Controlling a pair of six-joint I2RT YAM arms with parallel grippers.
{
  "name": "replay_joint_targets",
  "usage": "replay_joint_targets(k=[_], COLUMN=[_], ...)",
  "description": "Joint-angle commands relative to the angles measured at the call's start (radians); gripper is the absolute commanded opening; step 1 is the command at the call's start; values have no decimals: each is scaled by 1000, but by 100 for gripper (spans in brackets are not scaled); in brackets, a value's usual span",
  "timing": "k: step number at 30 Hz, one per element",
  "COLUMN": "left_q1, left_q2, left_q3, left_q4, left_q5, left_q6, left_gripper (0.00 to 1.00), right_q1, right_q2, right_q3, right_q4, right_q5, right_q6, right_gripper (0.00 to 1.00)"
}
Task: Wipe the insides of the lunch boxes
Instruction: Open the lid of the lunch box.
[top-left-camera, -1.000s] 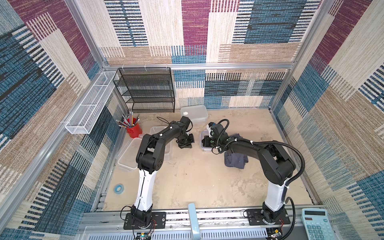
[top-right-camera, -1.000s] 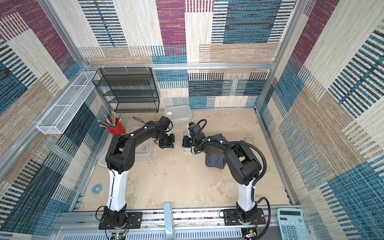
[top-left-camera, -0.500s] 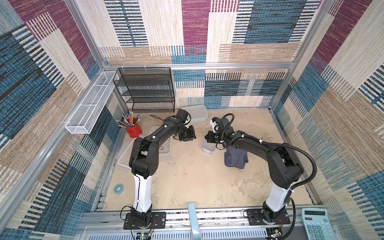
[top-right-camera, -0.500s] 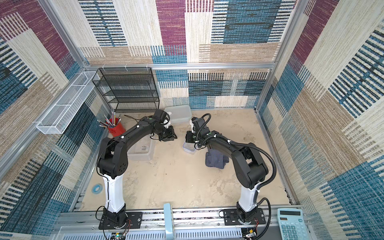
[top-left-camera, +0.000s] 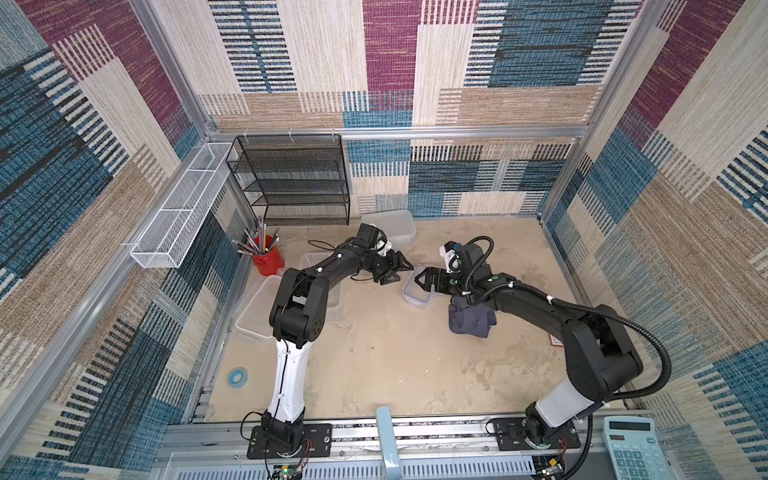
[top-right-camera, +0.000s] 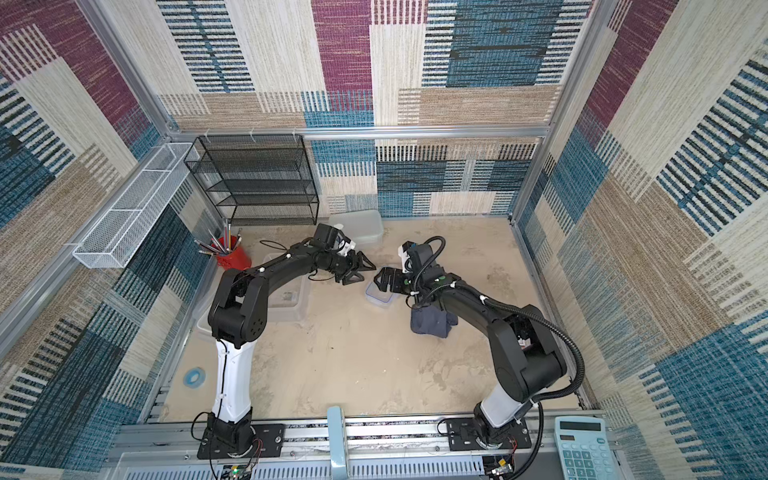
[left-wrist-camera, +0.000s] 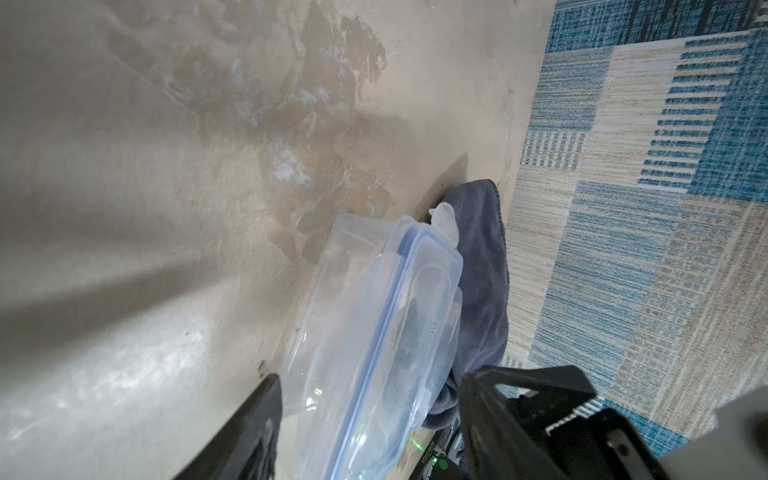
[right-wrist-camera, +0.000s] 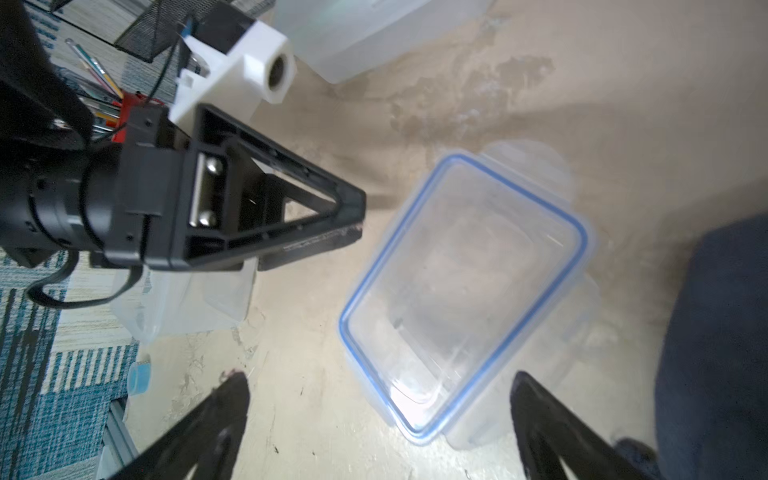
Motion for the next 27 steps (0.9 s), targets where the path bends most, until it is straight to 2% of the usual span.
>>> replay_joint_targets(k=[1, 10, 14, 20, 27], left_q1=[0, -8, -17, -20, -20], left_q2=[10, 25, 30, 19, 4], left_q3=[-21, -52, -59, -94, -120], left_q4=[84, 142, 164, 214, 233], left_q5=[54, 76, 88, 86, 70], left_q6=[-39, -78, -95, -128, -143], left_gripper=[69, 70, 65, 51, 31], right_q1=[-1, -18, -35, -45, -48], right_q2=[-30, -6, 17, 45, 94], right_q3=[-59, -148, -172, -181, -166], right_q4=[80, 228, 337, 411, 445], right_q5=[29, 4, -36, -46, -73], right_q6=[66, 141, 179, 212, 237], right_gripper=[99, 100, 91, 71, 61])
